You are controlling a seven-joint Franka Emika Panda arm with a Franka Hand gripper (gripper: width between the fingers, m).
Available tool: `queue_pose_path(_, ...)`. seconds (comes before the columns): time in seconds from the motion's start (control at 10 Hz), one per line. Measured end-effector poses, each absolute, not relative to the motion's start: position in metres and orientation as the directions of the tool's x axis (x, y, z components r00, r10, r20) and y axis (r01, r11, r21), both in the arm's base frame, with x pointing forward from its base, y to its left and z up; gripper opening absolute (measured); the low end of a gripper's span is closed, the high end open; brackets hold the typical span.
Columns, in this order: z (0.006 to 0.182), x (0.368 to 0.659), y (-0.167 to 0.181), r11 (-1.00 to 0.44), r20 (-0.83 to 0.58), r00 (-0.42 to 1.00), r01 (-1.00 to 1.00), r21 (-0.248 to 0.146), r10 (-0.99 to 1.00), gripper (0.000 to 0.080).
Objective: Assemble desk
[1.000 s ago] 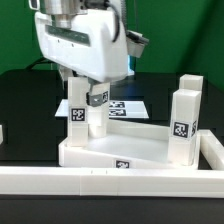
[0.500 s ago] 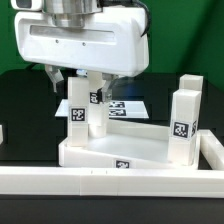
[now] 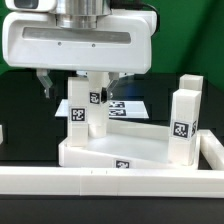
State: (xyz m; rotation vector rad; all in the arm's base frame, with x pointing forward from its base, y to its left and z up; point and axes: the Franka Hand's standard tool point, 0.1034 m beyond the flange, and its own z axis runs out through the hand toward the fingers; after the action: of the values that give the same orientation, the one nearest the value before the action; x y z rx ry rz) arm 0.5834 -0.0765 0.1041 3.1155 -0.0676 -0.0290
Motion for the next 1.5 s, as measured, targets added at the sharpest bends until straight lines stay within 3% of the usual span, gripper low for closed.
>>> queue_pose_path(0.2, 0.104, 0.583, -0.081, -0.995, -0.022, 0.995, 0.101, 0.023, 0.100, 0.0649)
queue_pose_path(0.4, 0.104, 0.583, -0.081, -0.994, -0.022, 0.994, 0.106, 0.023, 0.105, 0.0377)
queue_pose_path(0.5, 0.104, 0.583, -0.081, -0.994, -0.022, 0.994, 0.106, 0.023, 0.105, 0.0288)
queue_pose_path(1.0, 0.104, 0.583, -0.081, -1.000, -0.021, 1.000, 0.020, 0.023, 0.019, 0.0288)
queue_pose_path(1.5, 0.102, 0.582, -0.088, -0.895, -0.018, 0.896, -0.444, -0.029, -0.444, 0.0289)
